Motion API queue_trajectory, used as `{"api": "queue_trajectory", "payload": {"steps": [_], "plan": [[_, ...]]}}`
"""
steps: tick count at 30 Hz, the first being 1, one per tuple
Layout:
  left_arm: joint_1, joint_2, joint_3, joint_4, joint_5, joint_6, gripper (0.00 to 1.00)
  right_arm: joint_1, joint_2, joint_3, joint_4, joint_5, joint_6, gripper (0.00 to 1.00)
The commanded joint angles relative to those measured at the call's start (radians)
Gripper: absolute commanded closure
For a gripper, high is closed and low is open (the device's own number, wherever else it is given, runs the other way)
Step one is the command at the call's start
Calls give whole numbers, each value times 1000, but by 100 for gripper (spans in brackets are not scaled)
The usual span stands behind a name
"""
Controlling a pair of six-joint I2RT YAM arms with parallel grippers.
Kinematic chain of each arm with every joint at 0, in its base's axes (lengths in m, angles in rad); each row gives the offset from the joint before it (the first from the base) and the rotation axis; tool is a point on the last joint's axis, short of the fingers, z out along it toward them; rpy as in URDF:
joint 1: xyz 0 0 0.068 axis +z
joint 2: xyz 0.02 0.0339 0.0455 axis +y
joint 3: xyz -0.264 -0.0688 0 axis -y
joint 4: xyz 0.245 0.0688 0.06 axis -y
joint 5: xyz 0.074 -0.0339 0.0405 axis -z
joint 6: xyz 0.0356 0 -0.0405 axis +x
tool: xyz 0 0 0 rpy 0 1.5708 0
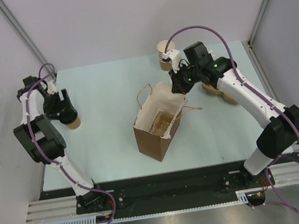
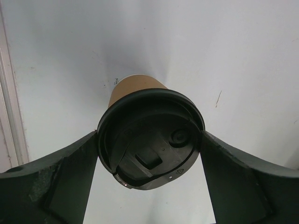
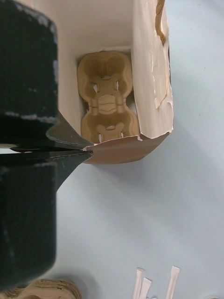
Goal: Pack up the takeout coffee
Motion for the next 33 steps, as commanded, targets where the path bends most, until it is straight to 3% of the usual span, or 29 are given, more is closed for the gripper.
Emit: {"api": "queue_trajectory", "payload": {"steps": [1,5,13,20,22,25,26,29,33], "plan": [[5,13,23,10,-2,-14,14,-5,19,27,-30,0,5,100],[8,5,21,5,19,-11,22,-5,15,29,-33,-2,5,100],[7,-50,-3,5,74,37,51,-5,9,33,-33,-3,13,100],[6,-85,-57,56,110,58,54,-5,15,40,-35,-3,16,100],[3,-85,-71,59,108,64,52,-5,16,43,-39,-2,19,100],[-1,-93,-95,69,93,73,35,-5,16,44,-44,-3,18,100],[2,-94,-100,71,90,75,25,-5,16,46,-42,-3,18,100],[0,-113,-123,86,74,75,12,-5,18,47,-47,-3,15,100],[-1,-136,-138,92,68,61,2,-5,19,50,-50,-5,18,100]]}}
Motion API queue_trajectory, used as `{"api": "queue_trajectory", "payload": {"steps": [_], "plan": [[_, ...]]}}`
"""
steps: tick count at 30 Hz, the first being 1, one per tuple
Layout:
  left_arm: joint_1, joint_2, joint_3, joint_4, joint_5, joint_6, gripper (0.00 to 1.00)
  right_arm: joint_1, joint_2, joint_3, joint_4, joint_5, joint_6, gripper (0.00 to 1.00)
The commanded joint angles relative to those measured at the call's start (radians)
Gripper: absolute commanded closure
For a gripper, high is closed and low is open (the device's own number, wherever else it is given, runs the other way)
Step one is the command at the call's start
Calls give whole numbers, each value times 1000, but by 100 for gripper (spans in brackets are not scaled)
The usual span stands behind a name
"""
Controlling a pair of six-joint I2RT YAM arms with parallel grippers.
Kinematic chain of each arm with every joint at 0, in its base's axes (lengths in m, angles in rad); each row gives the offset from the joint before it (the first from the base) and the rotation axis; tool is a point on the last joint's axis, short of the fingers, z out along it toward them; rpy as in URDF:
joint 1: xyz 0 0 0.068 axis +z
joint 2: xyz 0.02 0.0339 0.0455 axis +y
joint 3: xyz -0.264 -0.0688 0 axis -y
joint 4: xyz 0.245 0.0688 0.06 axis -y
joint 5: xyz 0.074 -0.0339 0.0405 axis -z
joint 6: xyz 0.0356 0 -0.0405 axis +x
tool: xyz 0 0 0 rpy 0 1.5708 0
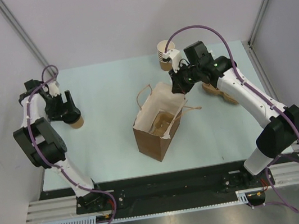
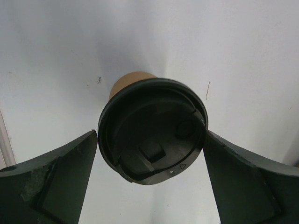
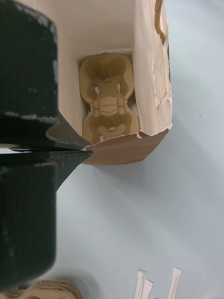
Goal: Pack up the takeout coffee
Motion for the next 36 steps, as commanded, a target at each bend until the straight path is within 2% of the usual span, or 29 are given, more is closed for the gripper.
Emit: {"api": "queue_trajectory", "payload": {"steps": [1,9,16,26,29,35,36], "plan": [[-2,-68,-26,20,-12,4,1,-3,14,36,-32,0,16,100],[-2,-93,-41,33,-24,-18,1,-3,9,34,-31,0,16,100],[-2,-85,-46,40,-13,-25,7,-3,6,37,-37,7,10,100],[-2,-76,-86,69,-5,-28,8,-3,7,39,-40,5,13,100],[-2,-84,-89,72,-5,-30,14,-3,10,45,-48,5,10,100],[-2,-102,-76,47,-2,-25,34,-3,9,46,-52,2,7,96],[-4,-105,-73,44,-2,-22,40,-3,7,46,-52,3,7,94]]}}
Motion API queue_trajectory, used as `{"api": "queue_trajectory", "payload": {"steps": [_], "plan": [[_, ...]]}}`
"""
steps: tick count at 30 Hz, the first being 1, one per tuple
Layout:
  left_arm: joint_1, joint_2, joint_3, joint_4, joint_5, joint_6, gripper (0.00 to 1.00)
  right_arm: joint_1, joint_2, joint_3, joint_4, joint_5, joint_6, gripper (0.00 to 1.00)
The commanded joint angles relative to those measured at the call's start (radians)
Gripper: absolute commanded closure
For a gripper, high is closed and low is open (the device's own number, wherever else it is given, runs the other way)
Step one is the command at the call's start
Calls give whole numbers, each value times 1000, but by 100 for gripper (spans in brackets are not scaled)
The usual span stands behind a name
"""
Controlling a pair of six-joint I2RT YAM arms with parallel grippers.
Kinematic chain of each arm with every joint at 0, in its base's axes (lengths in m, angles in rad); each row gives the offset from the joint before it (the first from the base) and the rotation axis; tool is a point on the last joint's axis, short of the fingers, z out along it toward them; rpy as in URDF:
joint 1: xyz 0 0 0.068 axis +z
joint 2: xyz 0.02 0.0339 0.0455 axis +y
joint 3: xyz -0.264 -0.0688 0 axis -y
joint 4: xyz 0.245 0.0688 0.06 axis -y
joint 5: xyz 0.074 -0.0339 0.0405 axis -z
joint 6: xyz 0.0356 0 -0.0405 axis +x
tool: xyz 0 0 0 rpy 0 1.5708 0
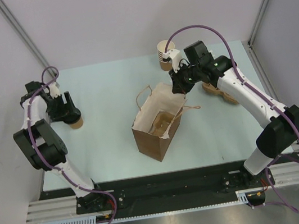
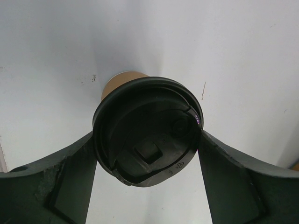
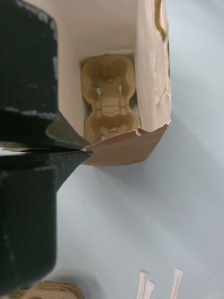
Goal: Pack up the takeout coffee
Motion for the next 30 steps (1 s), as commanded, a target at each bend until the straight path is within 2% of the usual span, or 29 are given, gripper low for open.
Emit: {"api": "queue_trajectory", "payload": {"steps": [1,3,5,8,13,19,24,30], "plan": [[-2,-64,2,-6,-5,15,42,-3,9,38,-34,3,4,89],[-5,-78,8,-18,10,24,51,-3,9,43,-39,3,1,82],[-13,-85,24,-41,42,38,59,-5,12,55,-48,3,1,70],[-28,-113,50,-74,115,60,68,-6,16,75,-65,3,-5,58],[-77,-209,119,-115,244,72,72,-18,15,104,-92,-1,-22,42],[-186,-280,332,-216,389,109,75,-31,24,152,-108,-24,-50,32],[-292,-337,531,-247,459,89,75,-37,50,182,-118,-50,-59,29],[-532,-337,748,-307,475,97,77,-41,71,219,-146,-56,-82,30]]}}
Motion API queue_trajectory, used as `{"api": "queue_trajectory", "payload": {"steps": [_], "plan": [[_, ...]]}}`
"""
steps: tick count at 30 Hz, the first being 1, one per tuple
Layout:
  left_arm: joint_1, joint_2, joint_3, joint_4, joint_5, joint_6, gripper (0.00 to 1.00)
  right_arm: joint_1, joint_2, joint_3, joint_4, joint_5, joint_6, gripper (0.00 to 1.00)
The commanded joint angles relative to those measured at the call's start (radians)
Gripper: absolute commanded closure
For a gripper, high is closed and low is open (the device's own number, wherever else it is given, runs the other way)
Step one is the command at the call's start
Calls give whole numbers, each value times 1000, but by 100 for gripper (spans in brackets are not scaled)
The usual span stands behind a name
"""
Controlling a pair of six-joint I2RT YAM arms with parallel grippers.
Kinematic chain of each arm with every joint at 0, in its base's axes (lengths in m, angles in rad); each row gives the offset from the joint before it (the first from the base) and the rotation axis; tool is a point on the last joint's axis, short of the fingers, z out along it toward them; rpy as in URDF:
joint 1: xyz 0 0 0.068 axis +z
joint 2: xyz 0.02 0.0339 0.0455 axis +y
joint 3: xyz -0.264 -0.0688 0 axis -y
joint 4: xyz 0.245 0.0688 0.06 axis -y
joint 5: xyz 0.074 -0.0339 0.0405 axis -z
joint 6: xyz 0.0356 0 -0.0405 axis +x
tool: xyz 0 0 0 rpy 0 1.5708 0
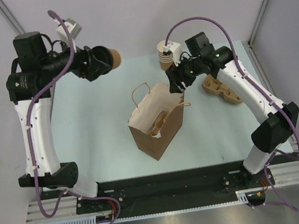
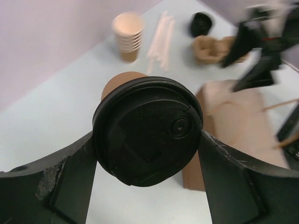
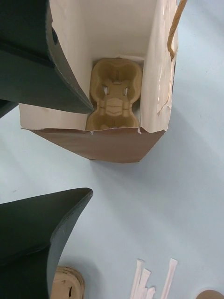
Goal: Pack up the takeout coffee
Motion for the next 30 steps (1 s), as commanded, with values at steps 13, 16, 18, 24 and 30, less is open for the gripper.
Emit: {"api": "queue_trajectory", "payload": {"steps": [13,16,18,24,30], "plan": [[-627,25,49,-176,-186,201,85,-7,70,111,-120,-98,-28,62],[-670,34,-5,-148,-247,215,86,-7,68,107,-121,-121,-21,78],[-687,17,-80,-124,-281,221,86,-2,64,102,-115,-137,-17,89],[-725,-26,-273,-33,-385,236,87,15,33,64,-51,-174,-31,100],[-728,-96,-444,56,-463,250,89,29,-64,-14,55,-174,-19,100]]}}
